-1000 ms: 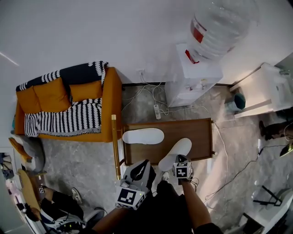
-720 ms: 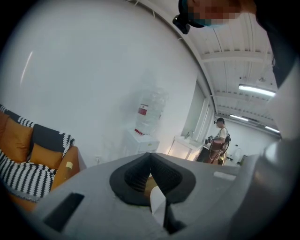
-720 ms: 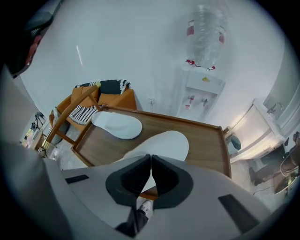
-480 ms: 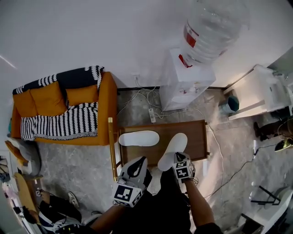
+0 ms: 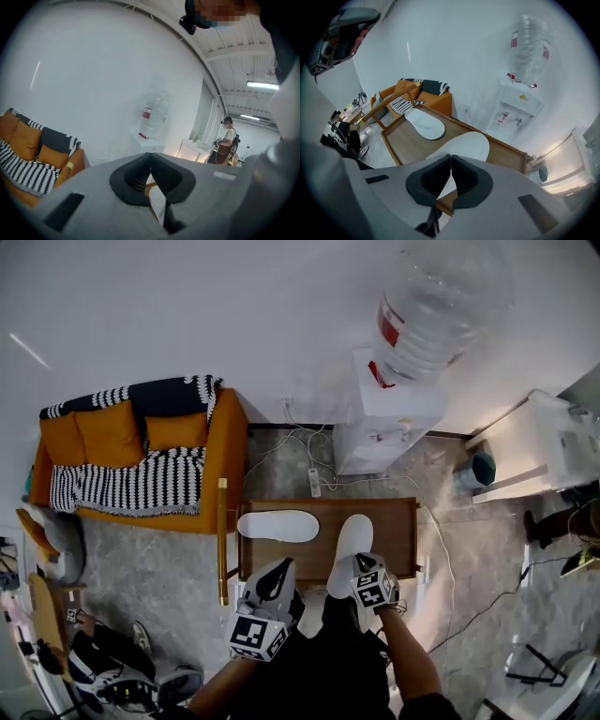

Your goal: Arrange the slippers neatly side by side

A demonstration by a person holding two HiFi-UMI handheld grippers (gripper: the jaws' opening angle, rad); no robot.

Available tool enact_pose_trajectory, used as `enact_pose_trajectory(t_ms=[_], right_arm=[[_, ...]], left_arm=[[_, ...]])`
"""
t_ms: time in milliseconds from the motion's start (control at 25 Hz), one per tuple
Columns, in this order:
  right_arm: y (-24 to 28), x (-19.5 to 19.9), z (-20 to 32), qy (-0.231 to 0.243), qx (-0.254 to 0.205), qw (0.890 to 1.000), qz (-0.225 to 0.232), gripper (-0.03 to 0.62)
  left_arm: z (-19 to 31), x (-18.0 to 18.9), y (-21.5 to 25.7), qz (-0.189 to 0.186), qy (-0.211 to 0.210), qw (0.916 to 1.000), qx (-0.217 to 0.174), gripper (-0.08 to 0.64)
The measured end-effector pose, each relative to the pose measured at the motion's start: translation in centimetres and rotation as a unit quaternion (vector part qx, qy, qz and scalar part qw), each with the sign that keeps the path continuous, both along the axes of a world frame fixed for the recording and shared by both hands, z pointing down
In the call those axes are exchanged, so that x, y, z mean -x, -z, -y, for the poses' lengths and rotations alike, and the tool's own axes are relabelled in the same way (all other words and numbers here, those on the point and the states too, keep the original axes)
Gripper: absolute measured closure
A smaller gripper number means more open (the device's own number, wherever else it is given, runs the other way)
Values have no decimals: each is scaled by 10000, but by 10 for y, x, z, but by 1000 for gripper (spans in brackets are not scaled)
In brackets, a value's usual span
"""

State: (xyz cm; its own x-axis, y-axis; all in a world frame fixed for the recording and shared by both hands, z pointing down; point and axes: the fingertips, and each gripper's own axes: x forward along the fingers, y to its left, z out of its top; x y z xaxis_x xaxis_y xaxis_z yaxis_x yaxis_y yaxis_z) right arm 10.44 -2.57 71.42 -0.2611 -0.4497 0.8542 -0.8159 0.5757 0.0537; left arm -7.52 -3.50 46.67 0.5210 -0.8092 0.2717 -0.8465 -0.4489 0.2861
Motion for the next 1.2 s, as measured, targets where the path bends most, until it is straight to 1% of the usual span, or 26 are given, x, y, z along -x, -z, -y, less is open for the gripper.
enact_pose_trajectory(t_ms=[160, 320, 480, 600, 760, 1200], right_arm=[[-4, -9, 2, 334, 6, 9994, -35, 574], [-12, -18, 7, 554, 28, 9985, -24, 574], [-23, -21, 11, 897, 32, 9959, -127, 574], [-28, -21, 14, 1080, 33, 9941, -99, 574], [-33, -24, 20, 1168, 70, 9931, -14, 574], [-55, -28, 40, 1368, 203, 9904, -5, 574]], left_arm=[[1, -15, -1, 19, 44, 10000, 23, 548], [3, -28, -2, 45, 63, 10000, 53, 548], [7, -35, -5, 63, 124, 9999, 102, 548], [10, -38, -7, 74, 193, 9997, 136, 548], [12, -44, -10, 102, 240, 9995, 163, 548], [22, -52, -17, 168, 406, 9987, 273, 548]])
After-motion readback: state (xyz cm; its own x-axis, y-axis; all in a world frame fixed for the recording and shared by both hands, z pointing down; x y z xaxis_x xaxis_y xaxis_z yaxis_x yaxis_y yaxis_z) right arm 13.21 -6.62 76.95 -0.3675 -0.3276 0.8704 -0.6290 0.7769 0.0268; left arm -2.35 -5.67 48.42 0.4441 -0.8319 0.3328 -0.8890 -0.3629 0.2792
